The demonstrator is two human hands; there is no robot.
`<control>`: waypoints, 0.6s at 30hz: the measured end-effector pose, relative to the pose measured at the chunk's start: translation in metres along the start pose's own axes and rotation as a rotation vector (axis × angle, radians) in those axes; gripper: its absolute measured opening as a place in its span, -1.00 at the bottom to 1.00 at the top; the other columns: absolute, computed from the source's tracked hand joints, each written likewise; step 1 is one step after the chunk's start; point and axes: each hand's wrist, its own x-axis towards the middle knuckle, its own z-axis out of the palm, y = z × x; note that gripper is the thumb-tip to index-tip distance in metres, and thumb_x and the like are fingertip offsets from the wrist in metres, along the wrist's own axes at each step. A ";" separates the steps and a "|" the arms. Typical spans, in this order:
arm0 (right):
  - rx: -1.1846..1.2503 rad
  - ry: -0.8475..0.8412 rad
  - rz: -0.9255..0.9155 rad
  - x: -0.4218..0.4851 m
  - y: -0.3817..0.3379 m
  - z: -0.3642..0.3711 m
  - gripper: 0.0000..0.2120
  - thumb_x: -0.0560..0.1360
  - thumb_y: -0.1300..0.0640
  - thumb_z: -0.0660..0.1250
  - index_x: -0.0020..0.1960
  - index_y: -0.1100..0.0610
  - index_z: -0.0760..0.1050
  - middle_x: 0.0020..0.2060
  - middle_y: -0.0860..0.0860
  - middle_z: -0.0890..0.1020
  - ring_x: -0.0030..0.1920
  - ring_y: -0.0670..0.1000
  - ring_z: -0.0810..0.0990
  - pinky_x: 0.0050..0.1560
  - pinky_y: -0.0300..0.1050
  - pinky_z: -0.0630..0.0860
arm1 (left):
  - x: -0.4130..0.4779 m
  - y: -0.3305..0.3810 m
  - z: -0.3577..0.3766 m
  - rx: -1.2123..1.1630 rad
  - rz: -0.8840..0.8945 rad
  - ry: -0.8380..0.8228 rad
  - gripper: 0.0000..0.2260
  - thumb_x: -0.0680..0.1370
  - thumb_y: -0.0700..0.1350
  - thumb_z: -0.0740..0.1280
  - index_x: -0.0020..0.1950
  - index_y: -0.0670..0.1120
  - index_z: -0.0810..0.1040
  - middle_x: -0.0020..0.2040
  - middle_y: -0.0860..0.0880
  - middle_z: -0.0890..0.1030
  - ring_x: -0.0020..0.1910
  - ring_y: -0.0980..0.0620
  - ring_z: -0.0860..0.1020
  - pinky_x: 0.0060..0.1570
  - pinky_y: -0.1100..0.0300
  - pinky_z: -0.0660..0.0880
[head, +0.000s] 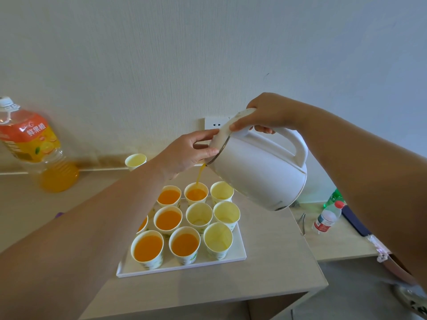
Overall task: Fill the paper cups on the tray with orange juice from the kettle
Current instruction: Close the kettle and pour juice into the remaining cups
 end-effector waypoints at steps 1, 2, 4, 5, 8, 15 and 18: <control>0.001 0.000 0.001 0.000 0.000 0.000 -0.61 0.39 -0.17 0.43 -0.23 0.18 0.51 -0.52 -0.02 0.49 -0.54 -0.09 0.41 -0.38 -0.25 0.35 | 0.000 0.000 0.000 0.001 -0.001 0.001 -0.60 0.52 -0.14 0.38 0.33 0.11 0.47 0.23 0.12 0.57 0.19 0.16 0.54 0.28 0.10 0.45; 0.002 0.000 0.001 0.000 0.000 0.000 -0.61 0.39 -0.17 0.43 -0.23 0.18 0.51 -0.52 -0.02 0.49 -0.54 -0.09 0.41 -0.38 -0.25 0.35 | 0.000 0.000 0.000 0.004 -0.002 0.003 -0.60 0.52 -0.14 0.38 0.33 0.11 0.47 0.23 0.12 0.57 0.19 0.16 0.54 0.28 0.09 0.45; 0.005 -0.004 0.002 0.000 0.000 0.001 -0.60 0.39 -0.17 0.43 -0.21 0.19 0.51 -0.51 -0.01 0.49 -0.53 -0.08 0.41 -0.38 -0.25 0.35 | 0.000 0.000 0.000 -0.001 -0.006 0.004 -0.60 0.52 -0.14 0.38 0.33 0.11 0.47 0.22 0.12 0.57 0.17 0.18 0.54 0.27 0.10 0.46; 0.007 -0.007 0.004 0.000 0.000 0.001 -0.60 0.39 -0.17 0.42 -0.20 0.20 0.52 -0.51 0.00 0.49 -0.53 -0.08 0.41 -0.38 -0.25 0.35 | -0.001 0.001 0.000 -0.008 -0.010 0.002 -0.60 0.52 -0.15 0.38 0.33 0.11 0.47 0.22 0.13 0.57 0.17 0.18 0.55 0.26 0.11 0.46; 0.006 -0.009 0.010 0.001 0.000 0.001 -0.59 0.38 -0.18 0.42 -0.20 0.20 0.52 -0.51 0.00 0.49 -0.54 -0.09 0.41 -0.38 -0.24 0.35 | -0.001 0.001 0.001 -0.017 -0.014 -0.003 -0.60 0.52 -0.15 0.38 0.34 0.10 0.47 0.21 0.13 0.58 0.16 0.19 0.55 0.25 0.13 0.46; -0.004 -0.020 0.015 0.001 -0.002 0.001 -0.60 0.38 -0.17 0.43 -0.23 0.18 0.50 -0.53 -0.01 0.48 -0.55 -0.08 0.41 -0.38 -0.23 0.34 | -0.002 0.002 0.000 -0.010 -0.017 0.000 -0.59 0.52 -0.16 0.38 0.35 0.09 0.47 0.20 0.15 0.57 0.14 0.24 0.54 0.22 0.20 0.46; -0.009 -0.022 0.015 0.001 -0.002 0.002 -0.61 0.39 -0.17 0.43 -0.25 0.17 0.48 -0.53 -0.01 0.48 -0.56 -0.09 0.40 -0.40 -0.24 0.34 | -0.001 0.001 0.000 -0.001 -0.028 0.001 -0.58 0.52 -0.16 0.38 0.36 0.08 0.46 0.23 0.11 0.56 0.18 0.20 0.54 0.27 0.13 0.45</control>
